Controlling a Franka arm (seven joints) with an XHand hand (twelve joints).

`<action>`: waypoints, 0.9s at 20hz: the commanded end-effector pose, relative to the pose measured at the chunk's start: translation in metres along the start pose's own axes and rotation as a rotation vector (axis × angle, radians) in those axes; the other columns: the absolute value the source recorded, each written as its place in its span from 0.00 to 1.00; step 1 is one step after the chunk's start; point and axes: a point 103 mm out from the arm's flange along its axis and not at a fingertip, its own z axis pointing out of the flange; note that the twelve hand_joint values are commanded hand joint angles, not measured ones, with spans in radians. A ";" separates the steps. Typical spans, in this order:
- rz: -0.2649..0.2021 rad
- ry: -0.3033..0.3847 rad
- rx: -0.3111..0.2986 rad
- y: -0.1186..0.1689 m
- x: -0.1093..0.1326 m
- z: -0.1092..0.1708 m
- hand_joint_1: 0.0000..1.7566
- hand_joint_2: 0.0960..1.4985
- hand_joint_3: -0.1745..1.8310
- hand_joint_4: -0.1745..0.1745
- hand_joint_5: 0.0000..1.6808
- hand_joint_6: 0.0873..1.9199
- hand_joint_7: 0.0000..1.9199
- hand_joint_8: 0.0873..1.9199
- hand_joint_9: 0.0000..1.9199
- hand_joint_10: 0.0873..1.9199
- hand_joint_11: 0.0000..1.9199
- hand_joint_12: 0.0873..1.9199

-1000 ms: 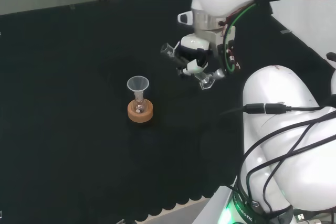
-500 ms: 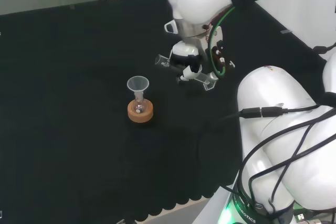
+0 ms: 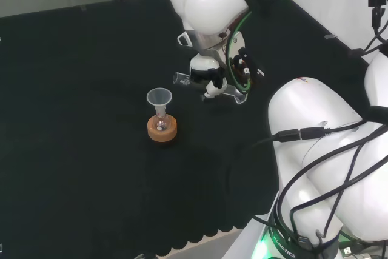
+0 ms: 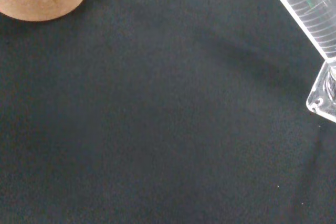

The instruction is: Pour the water from the graduated cylinder into the round-bottom flask.

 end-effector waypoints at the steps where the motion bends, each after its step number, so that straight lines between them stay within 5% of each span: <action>1: 0.021 -0.067 0.029 0.000 0.005 -0.003 0.65 0.76 0.08 0.00 0.53 0.58 0.61 0.16 0.70 0.00 0.63 0.36; 18: 0.106 -0.195 0.097 0.009 0.016 -0.013 0.65 0.77 0.09 0.00 0.53 0.58 0.61 0.16 0.70 0.00 0.63 0.36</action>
